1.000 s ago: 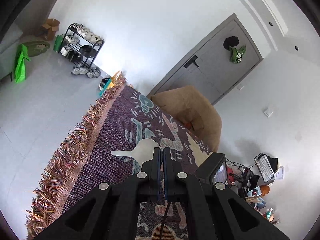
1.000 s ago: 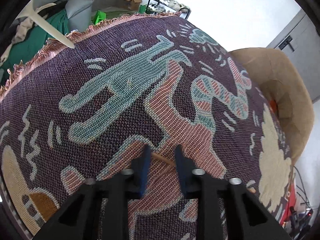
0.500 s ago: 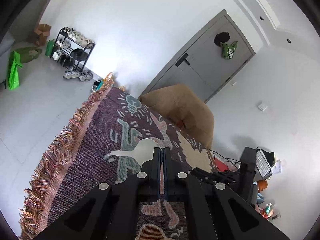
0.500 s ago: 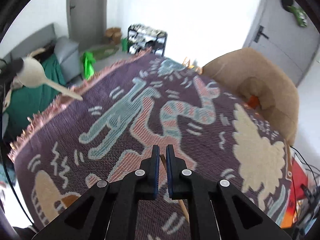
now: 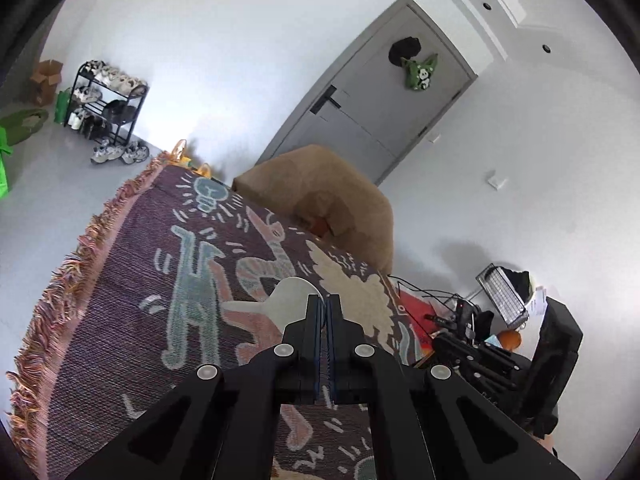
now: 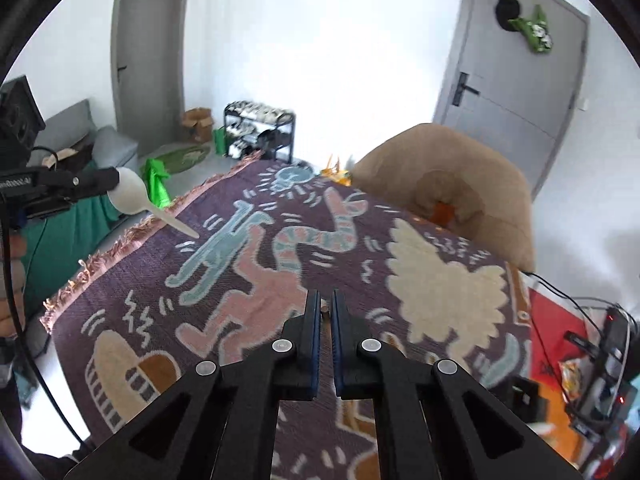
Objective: Organize utensils
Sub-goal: 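Carry the spoon and chopstick toward the black mesh holder with both grippers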
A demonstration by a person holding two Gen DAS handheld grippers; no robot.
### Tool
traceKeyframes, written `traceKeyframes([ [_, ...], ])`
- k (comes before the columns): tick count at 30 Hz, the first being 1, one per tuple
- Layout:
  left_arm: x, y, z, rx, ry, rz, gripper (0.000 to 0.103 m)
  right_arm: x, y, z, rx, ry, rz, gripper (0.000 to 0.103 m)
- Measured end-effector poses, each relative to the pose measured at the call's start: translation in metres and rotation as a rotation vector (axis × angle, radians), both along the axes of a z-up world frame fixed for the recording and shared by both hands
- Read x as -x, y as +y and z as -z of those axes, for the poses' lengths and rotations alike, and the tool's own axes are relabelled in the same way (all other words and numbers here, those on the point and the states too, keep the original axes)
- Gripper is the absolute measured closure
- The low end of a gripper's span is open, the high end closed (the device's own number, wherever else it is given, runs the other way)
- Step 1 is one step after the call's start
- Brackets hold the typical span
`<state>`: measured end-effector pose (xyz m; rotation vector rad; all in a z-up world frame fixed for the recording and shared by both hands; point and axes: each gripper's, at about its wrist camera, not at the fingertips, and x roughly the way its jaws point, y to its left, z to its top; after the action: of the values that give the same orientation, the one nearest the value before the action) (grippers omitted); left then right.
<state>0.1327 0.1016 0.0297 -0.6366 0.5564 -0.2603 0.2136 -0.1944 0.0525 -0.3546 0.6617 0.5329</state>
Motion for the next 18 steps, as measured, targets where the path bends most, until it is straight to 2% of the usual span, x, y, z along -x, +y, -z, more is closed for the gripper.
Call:
traceKeyframes([
  [8,-0.008,-0.044,-0.019,-0.029,-0.025,0.083,0.102,0.008,-0.056,-0.03,-0.155,-0.044,0.082,0.098],
  [18,-0.029,-0.101,-0.05,-0.05,-0.062,0.209,0.102,0.024,-0.114,-0.097,-0.259,-0.225,0.188,0.098],
])
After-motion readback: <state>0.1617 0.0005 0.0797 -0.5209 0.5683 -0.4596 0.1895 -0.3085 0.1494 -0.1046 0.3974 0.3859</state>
